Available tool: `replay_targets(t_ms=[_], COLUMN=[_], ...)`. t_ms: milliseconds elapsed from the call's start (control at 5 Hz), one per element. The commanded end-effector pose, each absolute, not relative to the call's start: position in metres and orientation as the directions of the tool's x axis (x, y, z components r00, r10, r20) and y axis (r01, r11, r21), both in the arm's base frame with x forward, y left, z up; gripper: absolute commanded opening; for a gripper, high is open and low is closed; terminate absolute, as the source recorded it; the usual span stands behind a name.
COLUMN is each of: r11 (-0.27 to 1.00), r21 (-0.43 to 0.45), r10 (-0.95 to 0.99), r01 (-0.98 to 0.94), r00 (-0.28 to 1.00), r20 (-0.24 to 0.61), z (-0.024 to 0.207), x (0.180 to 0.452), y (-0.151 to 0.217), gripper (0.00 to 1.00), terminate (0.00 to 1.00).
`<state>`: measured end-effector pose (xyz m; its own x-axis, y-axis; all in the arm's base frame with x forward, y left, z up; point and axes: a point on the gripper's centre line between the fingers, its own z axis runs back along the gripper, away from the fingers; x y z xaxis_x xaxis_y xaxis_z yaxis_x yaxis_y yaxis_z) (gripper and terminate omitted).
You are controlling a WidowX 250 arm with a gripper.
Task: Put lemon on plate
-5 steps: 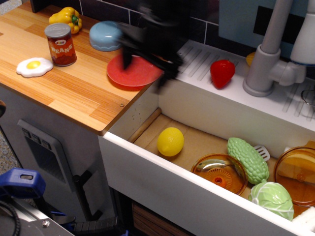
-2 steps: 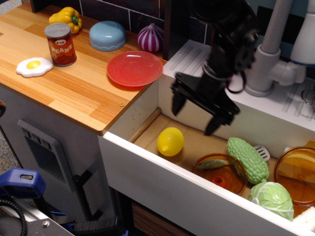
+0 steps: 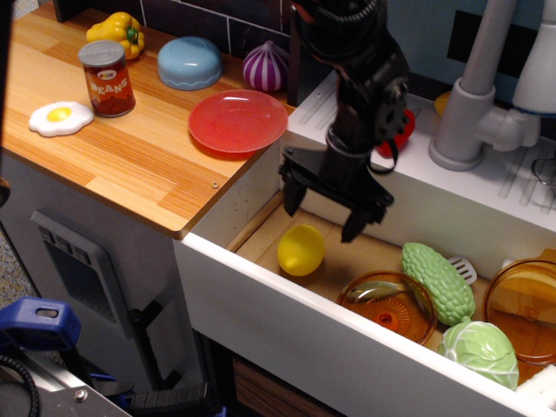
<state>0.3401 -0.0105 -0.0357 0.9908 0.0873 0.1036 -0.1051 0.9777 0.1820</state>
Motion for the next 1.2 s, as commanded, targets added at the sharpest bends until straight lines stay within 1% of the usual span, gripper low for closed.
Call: replay_targets(t_ms=[0,200,400,600,1000], r11=[0.984,0.984,0.980,0.978,0.982], r21=[0.143,0.139,0.165,0.166,0.121], r10=[0.087,0.092,0.097,0.104,0.130], r01=[-0.106,-0.108,-0.115,-0.125,-0.148], r00=[0.988,0.989,0.989,0.986,0.981], r20=[0.130,0.117,0.113,0.131,0.146], z=[-0.032,-0.039,-0.041,-0.046,-0.060], x=[0.361,0.357,0.349,0.340,0.331], y=[-0.001,0.003,0.011,0.019,0.023], gripper=[1.00,1.00,1.00,1.00,1.00], terminate=[0.00,0.00,0.00,0.00,0.00])
